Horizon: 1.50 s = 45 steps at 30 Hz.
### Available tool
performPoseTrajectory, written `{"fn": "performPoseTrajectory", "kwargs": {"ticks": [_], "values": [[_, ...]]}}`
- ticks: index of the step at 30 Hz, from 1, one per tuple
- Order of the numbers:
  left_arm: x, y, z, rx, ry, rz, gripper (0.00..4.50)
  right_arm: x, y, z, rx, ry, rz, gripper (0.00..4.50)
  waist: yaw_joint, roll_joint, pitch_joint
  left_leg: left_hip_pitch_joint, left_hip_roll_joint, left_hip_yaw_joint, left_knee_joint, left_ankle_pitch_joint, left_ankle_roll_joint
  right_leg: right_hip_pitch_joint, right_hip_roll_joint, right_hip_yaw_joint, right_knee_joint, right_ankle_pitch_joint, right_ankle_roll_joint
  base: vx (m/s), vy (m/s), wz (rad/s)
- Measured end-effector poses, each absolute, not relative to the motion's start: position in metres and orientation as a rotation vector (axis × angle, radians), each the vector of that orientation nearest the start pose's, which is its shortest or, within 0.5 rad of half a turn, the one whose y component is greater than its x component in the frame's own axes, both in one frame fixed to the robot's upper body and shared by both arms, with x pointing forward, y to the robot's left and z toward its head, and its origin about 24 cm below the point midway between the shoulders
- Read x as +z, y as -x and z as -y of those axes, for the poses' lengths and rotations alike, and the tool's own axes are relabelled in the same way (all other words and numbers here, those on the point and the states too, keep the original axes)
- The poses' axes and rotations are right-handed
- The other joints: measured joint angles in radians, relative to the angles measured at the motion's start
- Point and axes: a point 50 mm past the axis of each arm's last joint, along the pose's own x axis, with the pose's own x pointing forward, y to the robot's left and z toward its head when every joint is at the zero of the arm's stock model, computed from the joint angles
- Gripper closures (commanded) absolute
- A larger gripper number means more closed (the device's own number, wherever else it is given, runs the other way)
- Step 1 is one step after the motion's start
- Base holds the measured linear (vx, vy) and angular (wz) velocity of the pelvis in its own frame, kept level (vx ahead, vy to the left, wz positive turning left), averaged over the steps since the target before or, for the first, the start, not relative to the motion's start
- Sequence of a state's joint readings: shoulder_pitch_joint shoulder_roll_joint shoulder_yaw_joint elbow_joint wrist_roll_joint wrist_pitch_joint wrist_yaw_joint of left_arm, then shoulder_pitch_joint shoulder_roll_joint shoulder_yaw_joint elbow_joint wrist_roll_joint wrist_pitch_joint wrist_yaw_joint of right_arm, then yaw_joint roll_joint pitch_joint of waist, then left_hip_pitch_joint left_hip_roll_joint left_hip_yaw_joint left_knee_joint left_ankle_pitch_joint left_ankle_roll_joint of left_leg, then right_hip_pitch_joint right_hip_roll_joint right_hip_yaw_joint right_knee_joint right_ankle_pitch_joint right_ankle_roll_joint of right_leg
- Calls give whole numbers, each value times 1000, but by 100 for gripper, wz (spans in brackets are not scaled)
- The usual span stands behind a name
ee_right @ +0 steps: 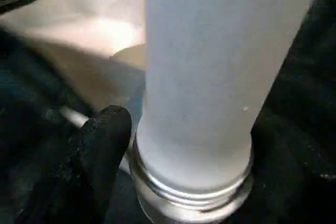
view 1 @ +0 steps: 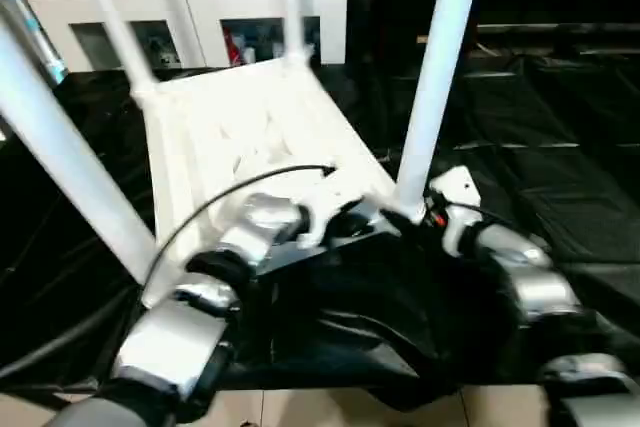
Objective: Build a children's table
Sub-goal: Rotate leg to tighten
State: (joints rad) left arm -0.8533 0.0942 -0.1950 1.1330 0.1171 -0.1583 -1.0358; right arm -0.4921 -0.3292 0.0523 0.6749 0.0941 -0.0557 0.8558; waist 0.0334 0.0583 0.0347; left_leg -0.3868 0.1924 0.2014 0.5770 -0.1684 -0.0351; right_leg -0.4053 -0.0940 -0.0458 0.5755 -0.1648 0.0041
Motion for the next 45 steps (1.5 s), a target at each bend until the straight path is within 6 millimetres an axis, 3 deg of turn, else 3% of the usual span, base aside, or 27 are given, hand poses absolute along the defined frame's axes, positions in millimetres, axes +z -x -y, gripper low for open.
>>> {"fn": "performPoseTrajectory", "kwargs": {"ticks": [9, 17, 23, 26, 29, 32, 36, 41, 43, 45], "values": [[47, -336, -85, -1443, -352, -366, 450, 42, -315, 171, 1023, 185, -255, 83, 26, -5, 6, -1, -1, 3, 1, 0, 0, 0, -2, 2, 0, 0, 0, 0, 0, 0], [48, -336, -86, -1448, -357, -364, 450, 42, -314, 169, 1051, 177, -255, 163, 28, -8, 8, -1, -1, 3, 1, 0, 0, 0, -2, 2, 0, 0, 0, 0, 0, 0], [49, -336, -88, -1453, -361, -364, 450, 41, -313, 169, 1055, 148, -253, 178, 28, -10, 10, -1, -1, 3, 1, 0, 0, 0, -2, 2, 0, 0, 0, 0, 0, 0], [48, -338, -84, -1415, -364, -355, 450, 38, -315, 166, 986, 126, -248, 180, 26, -11, 10, 0, -1, 3, 2, 0, 0, 0, -2, 2, 1, 0, -1, 0, 0, 0], [47, -343, -73, -1310, -372, -346, 450, 32, -324, 162, 786, 91, -234, 180, 14, -11, 10, 3, -1, 3, 4, 0, 0, 2, -2, 4, 2, 2, -3, 0, 0, 0], [46, -348, -58, -1198, -368, -348, 450, 30, -334, 160, 581, 49, -225, 180, -1, -10, 10, 3, -2, 3, 5, 0, 0, 2, -2, 5, 1, 0, 0, 0, 0, 0], [46, -350, -33, -1093, -349, -348, 450, 29, -344, 151, 368, 25, -227, 180, -6, -7, 8, 4, -3, 2, 6, 0, 0, 3, -2, 6, 0, 0, 1, 0, 0, 0], [45, -349, -23, -1043, -344, -341, 450, 29, -348, 142, 274, 54, -227, 180, -6, 1, 3, 4, -3, 2, 3, 0, 0, 3, -2, 5, -1, 0, 1, 0, 0, 0], [45, -349, -23, -1043, -344, -340, 450, 30, -348, 142, 277, 60, -213, 124, -5, 2, 2, 4, -3, 2, 2, 0, 0, 3, -2, 5, -1, 0, 1, 0, 0, 0], [45, -349, -23, -1052, -342, -340, 450, 29, -347, 142, 296, 62, -199, 109, -4, 2, 2, 4, -3, 2, 2, 0, 0, 3, -2, 4, -1, -1, 1, 0, 0, 0]]}}
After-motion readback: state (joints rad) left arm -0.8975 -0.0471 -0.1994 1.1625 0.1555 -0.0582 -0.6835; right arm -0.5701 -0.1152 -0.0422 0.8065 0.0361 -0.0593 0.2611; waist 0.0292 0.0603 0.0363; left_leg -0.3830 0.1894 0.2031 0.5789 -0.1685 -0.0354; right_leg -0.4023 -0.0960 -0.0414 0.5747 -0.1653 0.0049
